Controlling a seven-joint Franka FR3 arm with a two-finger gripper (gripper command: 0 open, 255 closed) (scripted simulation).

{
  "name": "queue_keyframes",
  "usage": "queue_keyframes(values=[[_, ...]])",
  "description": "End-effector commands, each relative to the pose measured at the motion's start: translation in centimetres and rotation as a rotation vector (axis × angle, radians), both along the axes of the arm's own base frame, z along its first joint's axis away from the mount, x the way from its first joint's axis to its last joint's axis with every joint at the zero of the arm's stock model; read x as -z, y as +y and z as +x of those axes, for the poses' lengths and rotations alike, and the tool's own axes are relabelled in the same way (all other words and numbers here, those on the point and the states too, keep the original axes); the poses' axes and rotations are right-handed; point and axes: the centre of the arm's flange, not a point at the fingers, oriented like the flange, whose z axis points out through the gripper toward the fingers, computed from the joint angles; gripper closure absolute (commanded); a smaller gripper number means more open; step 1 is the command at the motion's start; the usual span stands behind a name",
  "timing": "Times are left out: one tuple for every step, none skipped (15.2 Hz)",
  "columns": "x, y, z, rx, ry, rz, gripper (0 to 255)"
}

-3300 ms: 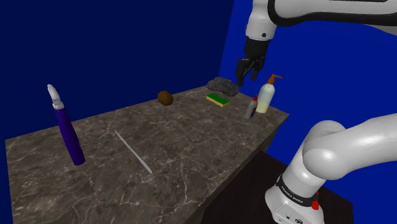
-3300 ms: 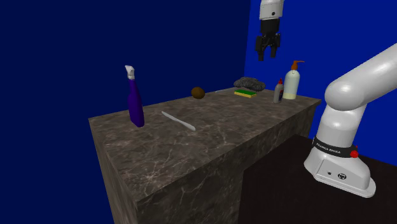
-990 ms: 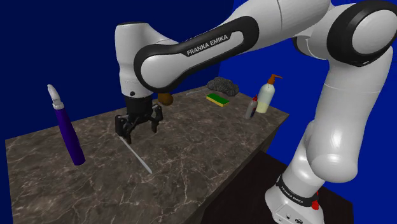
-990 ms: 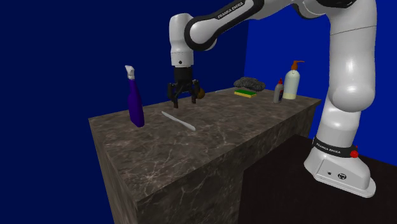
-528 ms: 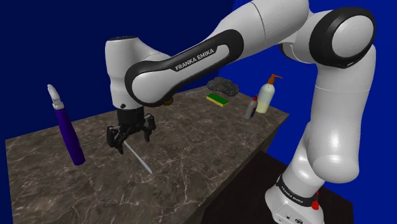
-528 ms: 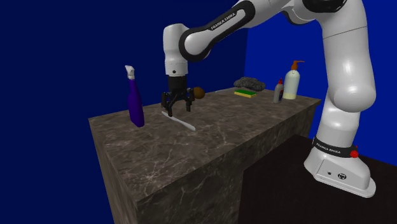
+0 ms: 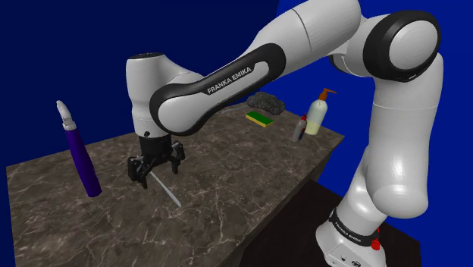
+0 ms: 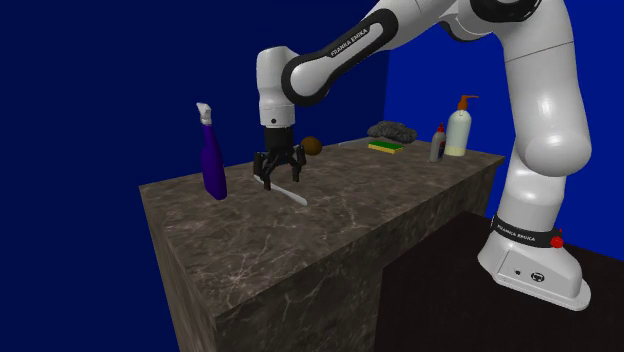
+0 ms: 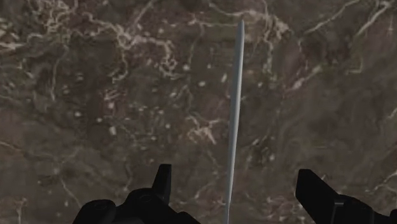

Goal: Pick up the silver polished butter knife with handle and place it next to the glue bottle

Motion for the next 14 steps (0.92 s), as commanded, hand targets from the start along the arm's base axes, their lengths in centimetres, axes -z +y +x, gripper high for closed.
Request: queue_keyframes(values=[[0.0, 0.0, 0.0, 0.0, 0.0, 0.0, 0], [0.0, 0.0, 0.0, 0.0, 0.0, 0.0, 0], [0.0, 0.0, 0.0, 0.0, 0.0, 0.0, 255], [0.0, 0.0, 0.0, 0.0, 0.0, 0.0, 255], [0.0, 0.0, 0.0, 0.0, 0.0, 0.0, 255], [0.0, 0.0, 0.0, 0.0, 0.0, 0.0, 255], [0.0, 0.0, 0.0, 0.0, 0.0, 0.0, 255], [0.0, 0.0, 0.0, 0.0, 0.0, 0.0, 255], [0.0, 0.0, 0.0, 0.0, 0.0, 0.0, 255], [0.0, 0.0, 0.0, 0.0, 0.0, 0.0, 255], [0.0, 0.0, 0.0, 0.0, 0.0, 0.0, 255], [0.0, 0.0, 0.0, 0.0, 0.0, 0.0, 255], [-0.5, 0.0, 0.0, 0.0, 0.0, 0.0, 255], [-1.1, 0.0, 0.0, 0.0, 0.0, 0.0, 255]])
